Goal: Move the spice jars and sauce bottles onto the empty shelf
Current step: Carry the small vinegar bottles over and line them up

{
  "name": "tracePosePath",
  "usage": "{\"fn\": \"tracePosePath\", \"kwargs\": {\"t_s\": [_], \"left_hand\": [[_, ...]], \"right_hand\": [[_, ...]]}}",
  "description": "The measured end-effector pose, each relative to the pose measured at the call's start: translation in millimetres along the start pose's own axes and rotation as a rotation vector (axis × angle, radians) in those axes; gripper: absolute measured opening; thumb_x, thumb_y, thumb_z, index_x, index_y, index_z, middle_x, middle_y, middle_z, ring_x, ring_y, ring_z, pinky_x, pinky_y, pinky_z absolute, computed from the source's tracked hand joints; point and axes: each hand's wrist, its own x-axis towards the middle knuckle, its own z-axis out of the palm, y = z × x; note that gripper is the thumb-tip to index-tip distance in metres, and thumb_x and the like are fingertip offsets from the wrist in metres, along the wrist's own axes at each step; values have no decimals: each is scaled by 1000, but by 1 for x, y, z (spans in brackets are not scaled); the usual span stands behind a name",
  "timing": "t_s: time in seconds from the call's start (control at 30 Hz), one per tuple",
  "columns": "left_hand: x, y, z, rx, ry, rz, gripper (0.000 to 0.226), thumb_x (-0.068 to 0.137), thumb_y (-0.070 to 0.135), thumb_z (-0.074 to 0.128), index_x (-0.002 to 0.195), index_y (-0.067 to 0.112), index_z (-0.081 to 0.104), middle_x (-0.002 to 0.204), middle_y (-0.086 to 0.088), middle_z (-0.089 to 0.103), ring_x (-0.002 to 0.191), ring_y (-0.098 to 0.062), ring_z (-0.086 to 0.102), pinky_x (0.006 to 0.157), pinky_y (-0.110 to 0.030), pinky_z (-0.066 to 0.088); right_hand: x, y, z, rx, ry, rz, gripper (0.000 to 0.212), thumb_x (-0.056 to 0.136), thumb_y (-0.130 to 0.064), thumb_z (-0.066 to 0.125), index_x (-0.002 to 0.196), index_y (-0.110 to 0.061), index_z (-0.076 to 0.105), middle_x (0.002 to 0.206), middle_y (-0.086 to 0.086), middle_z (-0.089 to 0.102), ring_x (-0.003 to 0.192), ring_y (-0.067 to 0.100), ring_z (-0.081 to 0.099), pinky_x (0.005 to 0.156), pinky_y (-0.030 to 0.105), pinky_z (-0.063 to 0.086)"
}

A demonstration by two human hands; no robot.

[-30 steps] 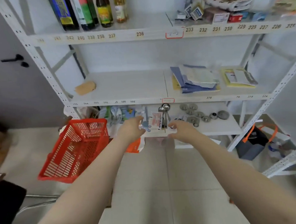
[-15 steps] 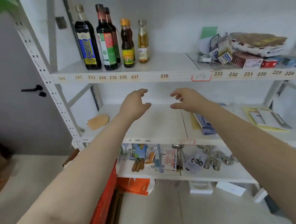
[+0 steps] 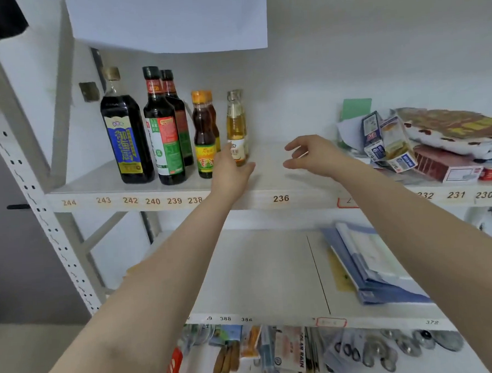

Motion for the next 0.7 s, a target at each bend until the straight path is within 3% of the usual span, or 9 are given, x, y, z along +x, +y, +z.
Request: {"fn": "tracePosePath", "kwargs": {"t_s": [0.07, 0.2, 0.3, 0.43, 0.6, 0.7], "left_hand": [[23, -8, 13, -20, 3, -18, 61, 83, 25, 68, 134, 6, 42, 130, -15, 49, 119, -29, 48, 93, -25, 39], [74, -30, 45, -103, 83, -73, 72, 74, 41, 66, 132, 6, 41, 125, -17, 54, 115, -34, 54, 95, -49, 48], [85, -19, 52, -138, 94, -133, 67, 84, 26, 66, 140, 6, 33, 137, -19, 42, 126, -33, 42, 107, -44, 37], [97, -16, 63, -159, 153, -251, 73, 88, 25, 64, 146, 7, 23, 142, -21, 34, 127, -36, 41, 107, -40, 34], [104, -22, 71, -213, 191, -365, 60, 87, 27, 65, 135, 7, 37, 132, -18, 47, 116, -35, 52, 99, -41, 43], [105, -24, 68, -240, 215, -382, 48, 88, 21, 64, 128, 8, 42, 123, -14, 59, 110, -33, 58, 90, -34, 44]], "right_hand": [[19, 6, 5, -4, 9, 6, 41, 74, -37, 78, 111, -26, 63, 97, -1, 62, 87, 17, 60, 79, 26, 44], [49, 17, 13, 18, 10, 19, 42, 76, -37, 77, 113, -24, 63, 99, -1, 60, 90, 18, 61, 81, 28, 46], [64, 22, 18, 33, -2, 11, 42, 78, -32, 76, 115, -20, 62, 103, 3, 59, 90, 20, 62, 78, 26, 45], [79, 30, 19, 41, -26, 2, 43, 79, -32, 75, 118, -20, 62, 106, 4, 60, 92, 19, 61, 80, 26, 44], [90, 39, 17, 95, -58, -3, 41, 78, -33, 75, 116, -22, 62, 109, 5, 62, 93, 17, 59, 81, 25, 41], [92, 43, 17, 100, -81, -14, 42, 79, -33, 75, 117, -21, 62, 111, 6, 62, 94, 16, 58, 81, 25, 39]]}}
